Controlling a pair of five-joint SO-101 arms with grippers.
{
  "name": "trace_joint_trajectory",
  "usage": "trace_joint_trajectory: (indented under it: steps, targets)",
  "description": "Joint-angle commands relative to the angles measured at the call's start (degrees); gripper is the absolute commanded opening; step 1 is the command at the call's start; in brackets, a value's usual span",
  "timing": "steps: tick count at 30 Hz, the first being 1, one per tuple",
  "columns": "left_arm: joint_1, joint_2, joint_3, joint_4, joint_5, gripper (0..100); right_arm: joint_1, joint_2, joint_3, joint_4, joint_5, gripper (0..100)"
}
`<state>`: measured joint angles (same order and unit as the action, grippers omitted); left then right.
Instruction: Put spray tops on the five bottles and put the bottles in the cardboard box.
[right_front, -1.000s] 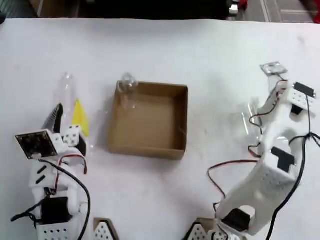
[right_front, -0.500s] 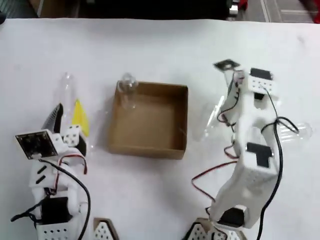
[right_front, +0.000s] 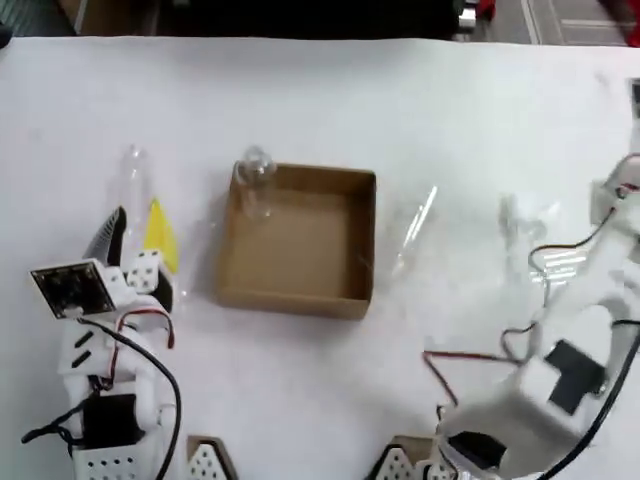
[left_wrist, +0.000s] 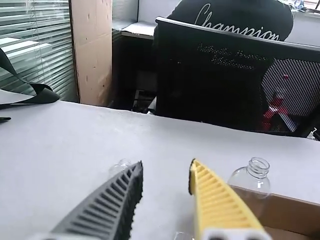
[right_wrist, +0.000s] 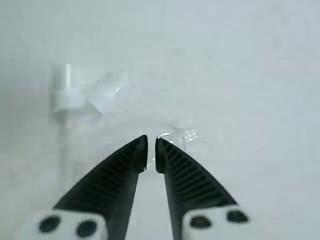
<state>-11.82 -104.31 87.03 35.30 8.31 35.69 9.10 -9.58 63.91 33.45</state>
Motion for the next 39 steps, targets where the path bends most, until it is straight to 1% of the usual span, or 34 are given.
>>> trace_joint_trajectory:
  steps: [1, 4, 7, 11, 15, 18, 22, 23, 27, 29, 32, 36, 39]
  targets:
    - [0.7, -0.4, -1.0, -1.4, -0.7, 15, 4.7, 8.1, -6.1, -7.1, -0.3, 1.6]
    - [0.7, -0.4, -1.0, -1.5, -0.7, 15, 7.4, 18.2, -15.6, -6.9, 1.9, 1.5]
    - [0.7, -0.4, -0.9, -1.6, -0.7, 15, 9.5, 27.2, -27.3, -3.2, 1.6, 1.5]
    - [0.7, -0.4, -0.8, -1.6, -0.7, 15, 10.8, 37.9, -42.5, 2.7, -3.1, 1.5]
    - [0.7, -0.4, -0.8, -1.6, -0.7, 15, 10.3, 47.4, -53.9, 10.1, -3.8, 1.5]
    - [0.7, -0.4, -0.8, -1.6, -0.7, 15, 9.5, 52.6, -61.3, 17.8, -3.8, 1.5]
    - [0.7, -0.4, -0.8, -1.7, -0.7, 15, 5.1, 57.1, -69.0, 33.7, -3.8, 1.6]
    - [0.7, -0.4, -0.8, -1.7, -0.7, 15, 3.5, 57.6, -69.9, 35.8, -4.1, 1.6]
    - [0.7, -0.4, -0.8, -1.7, -0.7, 15, 0.5, 57.2, -68.8, 35.4, -4.8, 1.6]
    - [0.7, -0.4, -0.8, -1.7, -0.7, 15, -0.7, 56.7, -67.1, 35.4, -6.5, 1.5]
    - [0.7, -0.4, -0.8, -1.7, -0.7, 15, -2.2, 55.1, -61.4, 35.4, -6.7, 1.5]
    - [0.7, -0.4, -0.8, -1.7, -0.7, 15, -4.9, 50.0, -52.9, 35.3, -6.9, 1.5]
    - [0.7, -0.4, -0.8, -1.7, -0.7, 15, -5.1, 43.3, -52.6, 35.0, -7.2, 1.5]
